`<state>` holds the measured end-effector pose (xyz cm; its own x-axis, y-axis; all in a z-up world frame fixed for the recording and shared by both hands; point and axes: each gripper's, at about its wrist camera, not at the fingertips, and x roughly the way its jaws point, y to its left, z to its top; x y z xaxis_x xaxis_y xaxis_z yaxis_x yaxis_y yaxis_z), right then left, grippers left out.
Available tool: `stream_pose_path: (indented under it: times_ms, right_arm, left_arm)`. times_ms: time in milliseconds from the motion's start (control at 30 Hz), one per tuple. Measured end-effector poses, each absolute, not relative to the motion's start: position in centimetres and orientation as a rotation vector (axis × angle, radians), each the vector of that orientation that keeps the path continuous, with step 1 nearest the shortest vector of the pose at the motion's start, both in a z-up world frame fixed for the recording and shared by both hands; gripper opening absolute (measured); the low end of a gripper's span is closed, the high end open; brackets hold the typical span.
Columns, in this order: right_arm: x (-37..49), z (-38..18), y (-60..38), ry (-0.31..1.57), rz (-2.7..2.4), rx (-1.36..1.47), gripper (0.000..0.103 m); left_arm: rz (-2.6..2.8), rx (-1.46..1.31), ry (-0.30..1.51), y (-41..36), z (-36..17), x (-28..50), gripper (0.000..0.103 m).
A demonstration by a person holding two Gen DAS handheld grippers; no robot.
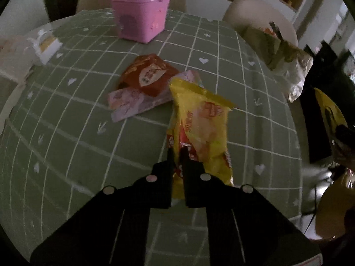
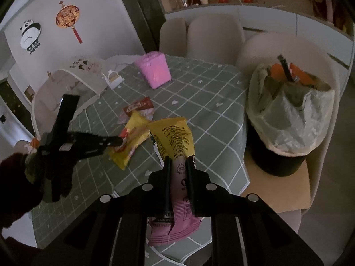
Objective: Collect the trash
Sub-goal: 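Carry the yellow Nabati bag and yellow-pink wrapper toward the trash bag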
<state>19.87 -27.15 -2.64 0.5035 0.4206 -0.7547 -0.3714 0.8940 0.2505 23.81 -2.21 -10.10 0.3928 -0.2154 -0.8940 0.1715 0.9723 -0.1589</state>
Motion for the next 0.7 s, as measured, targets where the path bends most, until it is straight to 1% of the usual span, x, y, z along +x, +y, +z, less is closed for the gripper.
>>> stream_pose_path:
  times_ms: [167,333,467,700]
  right_arm:
    - [19.1,-0.3,-27.5,0.864,0.480,0.030,0.015]
    - [18.8,2.3,-28.1,0.802,0.487,-0.001,0.015]
    - [18.8,4.3,-29.0,0.752,0.478,-0.030,0.015]
    - [19.9,7.4,-32.4,0.684,0.444,-0.055,0.015]
  left_arm:
    - [-0.228,-0.172,1.072,-1.6,-6.5,21.4,0.005]
    - [-0.245,-0.235,0.969,-1.6,-1.2,20.2,0.005]
    - [-0.265,-0.227,0.893,-3.1,2.3,20.7,0.005]
    - [-0.321,-0.209,0.804,-7.3,5.9,22.5,0.005]
